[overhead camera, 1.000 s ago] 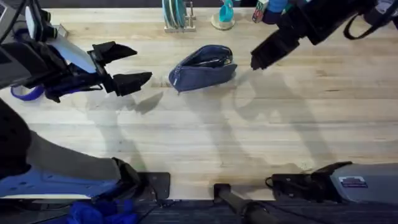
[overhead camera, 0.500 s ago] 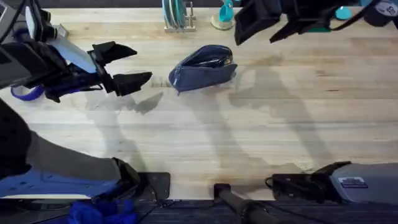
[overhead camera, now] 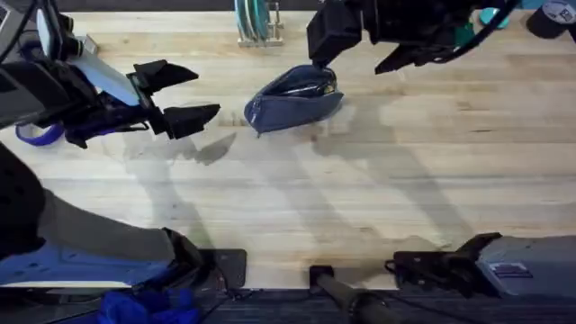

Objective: Unzip the bag, pick up the pens from the table one at a time and place them inside, then zip the bag closed.

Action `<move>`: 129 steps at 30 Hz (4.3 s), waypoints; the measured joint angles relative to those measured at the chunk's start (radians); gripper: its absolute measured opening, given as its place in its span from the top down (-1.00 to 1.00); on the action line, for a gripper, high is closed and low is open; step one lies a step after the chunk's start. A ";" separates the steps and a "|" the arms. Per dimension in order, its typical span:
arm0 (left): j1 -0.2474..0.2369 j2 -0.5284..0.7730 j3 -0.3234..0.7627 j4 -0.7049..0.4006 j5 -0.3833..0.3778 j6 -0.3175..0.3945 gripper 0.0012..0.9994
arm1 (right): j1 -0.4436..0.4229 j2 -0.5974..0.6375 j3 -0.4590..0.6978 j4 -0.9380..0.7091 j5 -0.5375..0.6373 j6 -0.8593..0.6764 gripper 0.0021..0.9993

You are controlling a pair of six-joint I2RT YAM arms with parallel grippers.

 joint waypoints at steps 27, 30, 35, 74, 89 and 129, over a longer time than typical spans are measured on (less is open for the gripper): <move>0.000 0.000 0.000 0.000 0.000 0.000 -0.99 | 0.215 0.194 0.000 0.098 0.017 0.118 -0.99; 0.000 0.000 0.000 0.000 0.000 0.000 -0.99 | 0.224 0.205 0.000 0.105 0.017 0.121 -0.99; 0.000 0.000 0.000 0.000 0.000 0.000 -0.99 | 0.230 0.240 0.000 0.121 0.018 0.121 -0.99; 0.000 0.000 0.000 0.000 0.000 0.000 -0.99 | 0.322 0.314 0.000 0.285 0.090 0.209 -0.99; 0.000 0.000 0.000 0.000 0.000 0.000 -0.99 | 0.328 0.375 0.000 0.321 0.108 0.209 -0.99; 0.000 0.000 0.000 0.001 -0.008 0.003 -0.99 | 0.328 0.470 -0.001 0.417 0.198 0.218 -0.99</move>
